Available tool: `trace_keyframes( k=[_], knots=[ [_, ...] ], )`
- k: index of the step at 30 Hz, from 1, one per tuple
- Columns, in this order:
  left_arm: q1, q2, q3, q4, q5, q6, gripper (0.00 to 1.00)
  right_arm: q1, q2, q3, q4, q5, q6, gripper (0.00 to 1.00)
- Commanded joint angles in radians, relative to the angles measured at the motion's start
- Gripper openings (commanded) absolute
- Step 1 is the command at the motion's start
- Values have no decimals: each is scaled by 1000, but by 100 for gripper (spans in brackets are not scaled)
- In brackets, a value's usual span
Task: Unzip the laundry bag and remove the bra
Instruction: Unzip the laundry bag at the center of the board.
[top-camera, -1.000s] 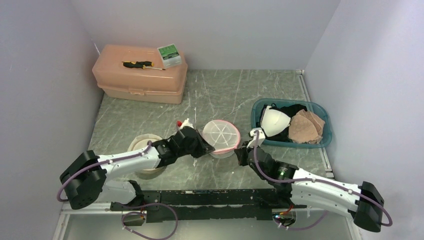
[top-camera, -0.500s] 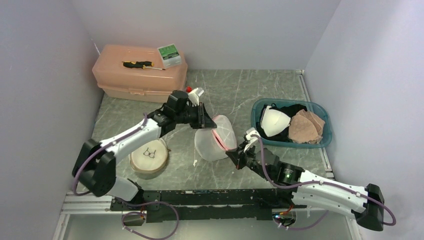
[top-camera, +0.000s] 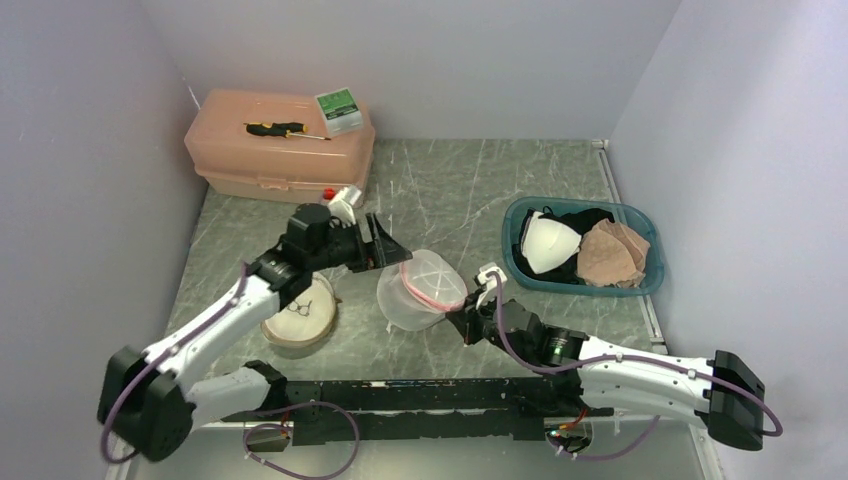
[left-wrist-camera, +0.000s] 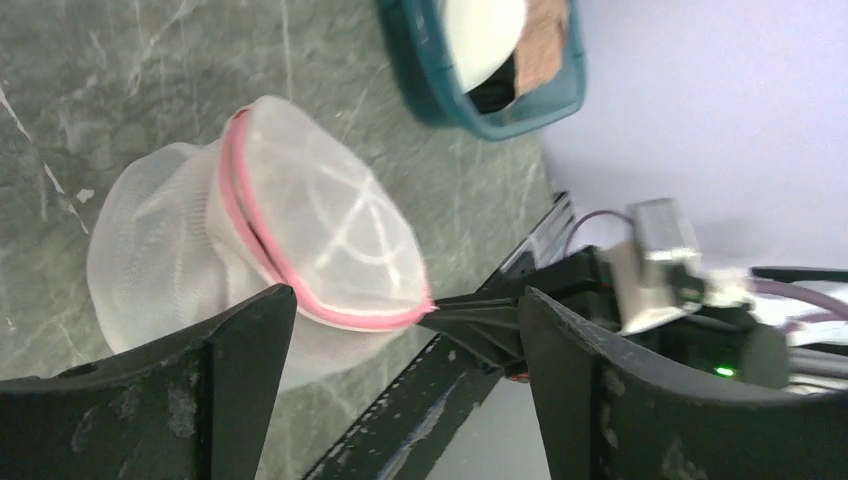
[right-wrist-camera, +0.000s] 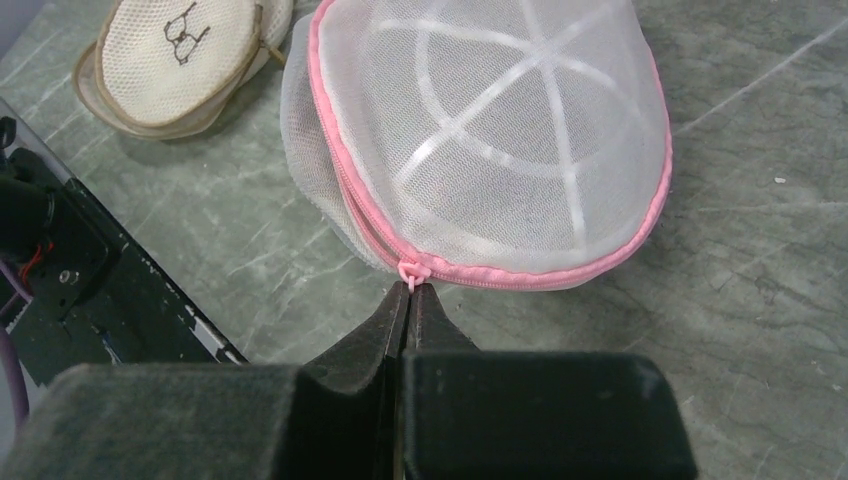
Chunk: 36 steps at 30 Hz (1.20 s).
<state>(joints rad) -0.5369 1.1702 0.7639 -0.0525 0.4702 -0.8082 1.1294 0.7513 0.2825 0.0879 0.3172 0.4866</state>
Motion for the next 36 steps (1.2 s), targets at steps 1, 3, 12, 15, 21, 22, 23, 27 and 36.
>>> trace_keyframes(
  k=[1,3,12,15,21,22,23,27,36],
  knots=[
    [1,-158,40,-227,-114,-73,88,8,25,3,91,19,17,0],
    [-13,-214,14,-233,-113,-167,90,8,47,10,107,24,20,0],
    [-385,-99,-4,-188,-466,-479,83,8,138,53,135,23,3,0],
    [-396,-26,3,-136,-469,-518,80,7,140,58,127,19,3,0],
    [-424,84,66,-111,-469,-525,73,8,116,54,110,21,6,0],
    [-429,100,71,-109,-489,-526,71,8,114,52,110,20,7,0],
    [-431,112,70,-102,-497,-532,70,7,113,51,111,18,7,0],
    [-432,145,46,-57,-498,-557,60,8,124,52,120,0,7,0],
    [-435,85,69,-147,-479,-557,72,9,110,52,105,18,-1,0]
  ],
)
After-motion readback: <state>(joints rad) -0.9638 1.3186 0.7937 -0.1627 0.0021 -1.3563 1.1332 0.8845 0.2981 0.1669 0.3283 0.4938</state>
